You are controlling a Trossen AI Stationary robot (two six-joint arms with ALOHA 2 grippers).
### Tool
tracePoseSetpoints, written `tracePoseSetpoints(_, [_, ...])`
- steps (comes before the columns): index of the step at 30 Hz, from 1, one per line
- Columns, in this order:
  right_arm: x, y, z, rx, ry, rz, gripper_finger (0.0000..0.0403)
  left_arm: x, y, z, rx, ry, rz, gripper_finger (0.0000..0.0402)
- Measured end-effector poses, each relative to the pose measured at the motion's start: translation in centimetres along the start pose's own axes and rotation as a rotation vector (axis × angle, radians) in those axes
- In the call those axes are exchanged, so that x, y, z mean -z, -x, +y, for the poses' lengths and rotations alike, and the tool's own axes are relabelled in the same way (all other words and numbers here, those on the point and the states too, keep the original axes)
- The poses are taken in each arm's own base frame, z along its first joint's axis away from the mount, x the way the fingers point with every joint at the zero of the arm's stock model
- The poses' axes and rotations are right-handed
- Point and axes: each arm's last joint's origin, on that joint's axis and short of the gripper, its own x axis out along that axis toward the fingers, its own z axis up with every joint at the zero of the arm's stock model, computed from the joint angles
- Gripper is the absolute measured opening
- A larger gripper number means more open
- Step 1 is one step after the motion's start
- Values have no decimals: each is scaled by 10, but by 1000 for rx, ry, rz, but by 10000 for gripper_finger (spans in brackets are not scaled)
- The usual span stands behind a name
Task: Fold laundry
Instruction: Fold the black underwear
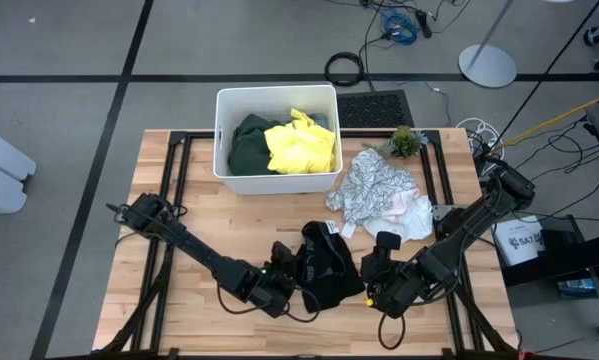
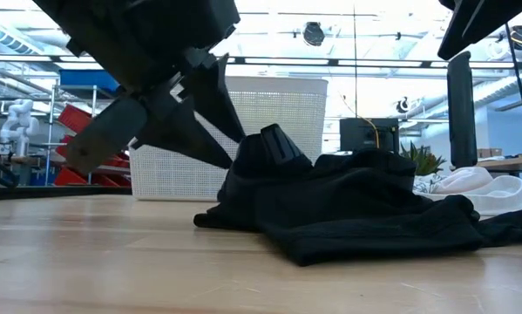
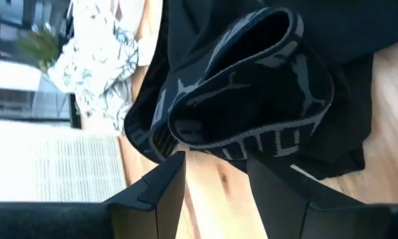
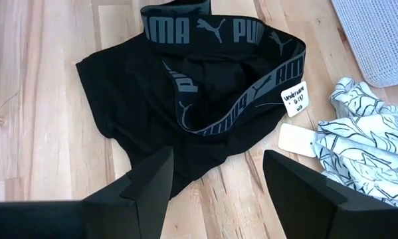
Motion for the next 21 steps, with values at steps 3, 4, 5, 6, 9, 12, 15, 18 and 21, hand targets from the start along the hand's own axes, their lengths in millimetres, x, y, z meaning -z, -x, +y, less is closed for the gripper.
tracePoseSetpoints(3, [0, 0, 0, -1, 0, -1, 219, -3, 0, 1, -7, -30, -26, 171])
tracePoseSetpoints(4, [0, 0, 0, -2, -1, -2, 219, -5, 0, 1, -11, -35, -37, 171])
tracePoseSetpoints(5, [0, 0, 0, -2, -2, -2, 219, -6, 0, 2, -14, -38, -47, 171])
tracePoseSetpoints(6, [0, 0, 0, -2, -2, -2, 219, -8, 1, 3, -17, -41, -57, 171])
tracePoseSetpoints(9, [0, 0, 0, -3, -2, -3, 219, -16, 3, 7, -6, -60, -94, 171])
tracePoseSetpoints(12, [0, 0, 0, -3, -2, -3, 219, -20, 5, 8, 62, -89, -133, 171])
tracePoseSetpoints(15, [0, 0, 0, -3, -2, -3, 219, -25, 7, 8, 156, -75, -183, 171])
tracePoseSetpoints(18, [0, 0, 0, -3, -2, -3, 219, -29, 9, 8, 212, -70, -215, 171])
tracePoseSetpoints(21, [0, 0, 0, -4, -3, -4, 219, -37, 15, 12, 205, -62, -243, 171])
